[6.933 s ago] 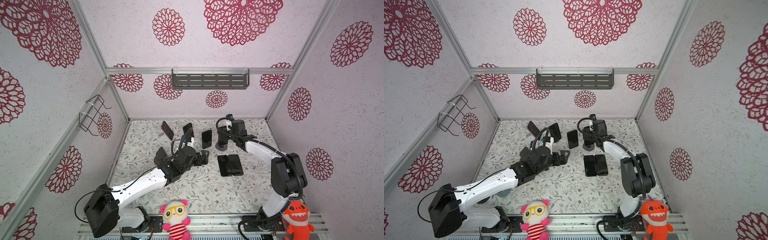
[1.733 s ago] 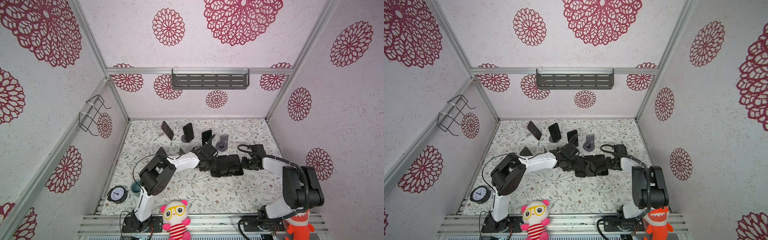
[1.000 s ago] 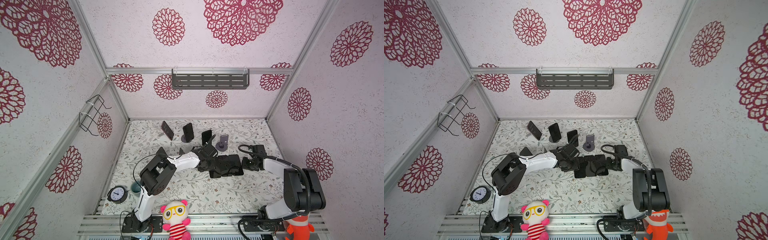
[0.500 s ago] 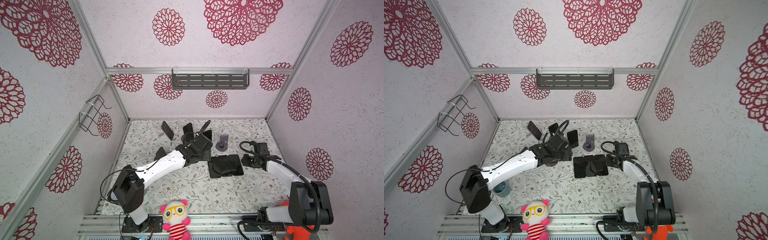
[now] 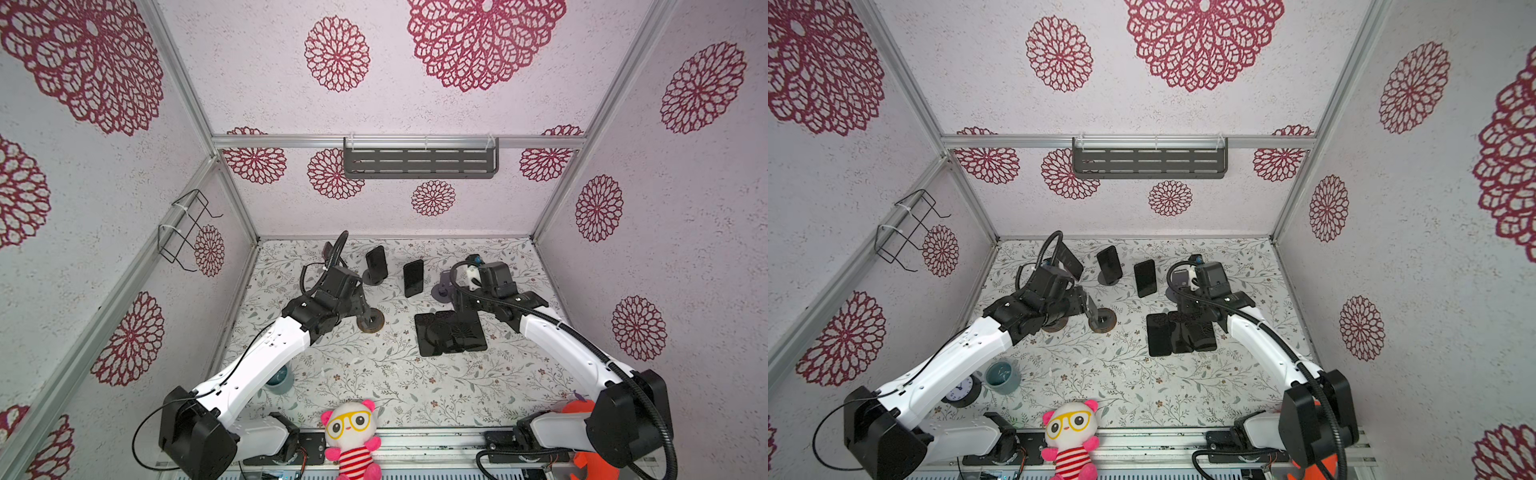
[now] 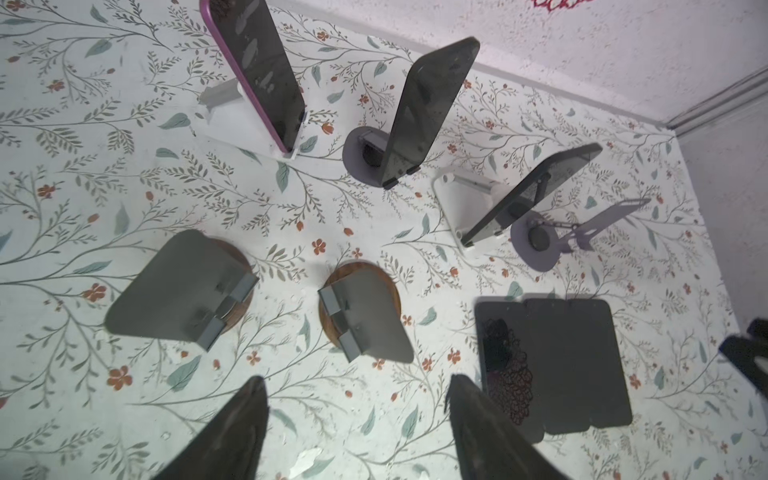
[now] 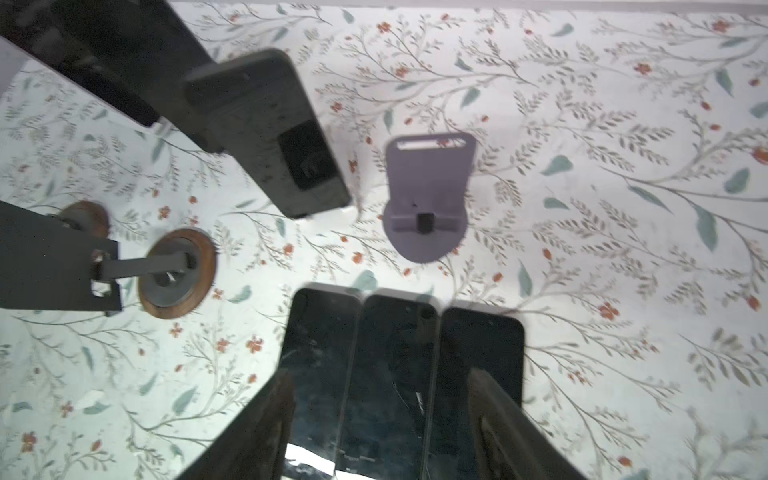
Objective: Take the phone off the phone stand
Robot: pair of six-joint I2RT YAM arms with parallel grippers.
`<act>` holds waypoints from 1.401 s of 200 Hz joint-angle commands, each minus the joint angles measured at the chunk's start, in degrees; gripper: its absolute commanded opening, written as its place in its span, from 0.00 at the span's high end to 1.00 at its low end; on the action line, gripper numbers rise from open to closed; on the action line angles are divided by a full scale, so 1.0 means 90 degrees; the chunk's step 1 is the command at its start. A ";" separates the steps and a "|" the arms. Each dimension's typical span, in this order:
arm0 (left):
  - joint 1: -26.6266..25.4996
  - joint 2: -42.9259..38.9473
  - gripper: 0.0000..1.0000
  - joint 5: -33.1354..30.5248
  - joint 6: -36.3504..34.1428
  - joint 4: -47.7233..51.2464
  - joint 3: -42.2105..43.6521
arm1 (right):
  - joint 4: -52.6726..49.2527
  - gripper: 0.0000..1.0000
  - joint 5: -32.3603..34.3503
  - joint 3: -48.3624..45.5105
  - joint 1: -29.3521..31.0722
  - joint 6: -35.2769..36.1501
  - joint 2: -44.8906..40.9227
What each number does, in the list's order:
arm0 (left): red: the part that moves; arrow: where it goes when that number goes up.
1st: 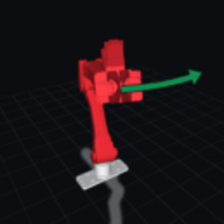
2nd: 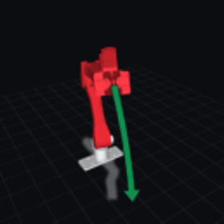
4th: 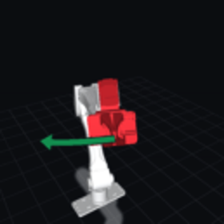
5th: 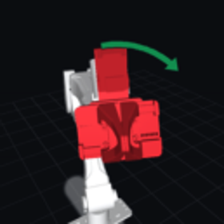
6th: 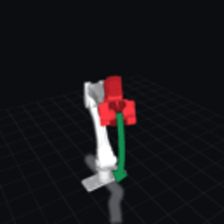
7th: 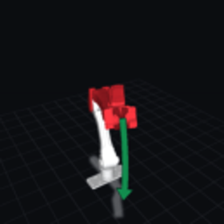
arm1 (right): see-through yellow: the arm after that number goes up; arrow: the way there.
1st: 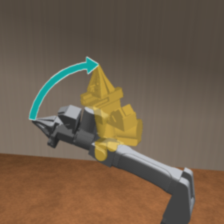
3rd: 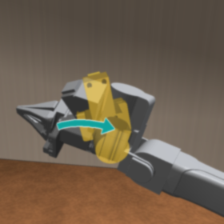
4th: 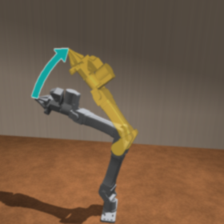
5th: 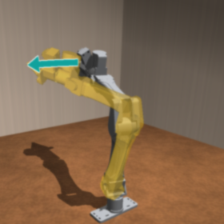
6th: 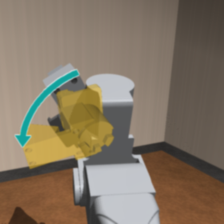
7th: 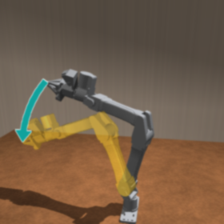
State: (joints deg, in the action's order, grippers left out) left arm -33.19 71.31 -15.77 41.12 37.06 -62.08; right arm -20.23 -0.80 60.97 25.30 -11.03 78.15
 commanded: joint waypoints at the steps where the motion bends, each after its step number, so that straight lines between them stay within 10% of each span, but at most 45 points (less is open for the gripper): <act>1: 0.0054 -0.0566 0.17 0.0014 -0.0056 -0.0292 0.0206 | 0.0252 0.19 0.0452 0.0484 0.0438 0.0423 0.0381; 72: 0.0172 -0.1772 0.03 0.0262 -0.0097 -0.0217 0.1163 | 0.1513 0.01 0.0835 0.1308 0.0856 0.0777 0.1845; 230: 0.0203 -0.2326 0.02 0.0151 -0.0203 -0.0231 0.1722 | 0.2354 0.01 0.1407 0.2395 0.0980 0.0146 0.3675; 280: 0.0211 -0.2396 0.02 0.0112 -0.0198 -0.0222 0.1801 | 0.2458 0.18 0.1287 0.2428 0.0968 0.0346 0.3772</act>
State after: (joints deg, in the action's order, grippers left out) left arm -31.81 50.46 -13.80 39.83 35.81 -46.81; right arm -0.08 10.44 80.86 33.91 -8.34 112.07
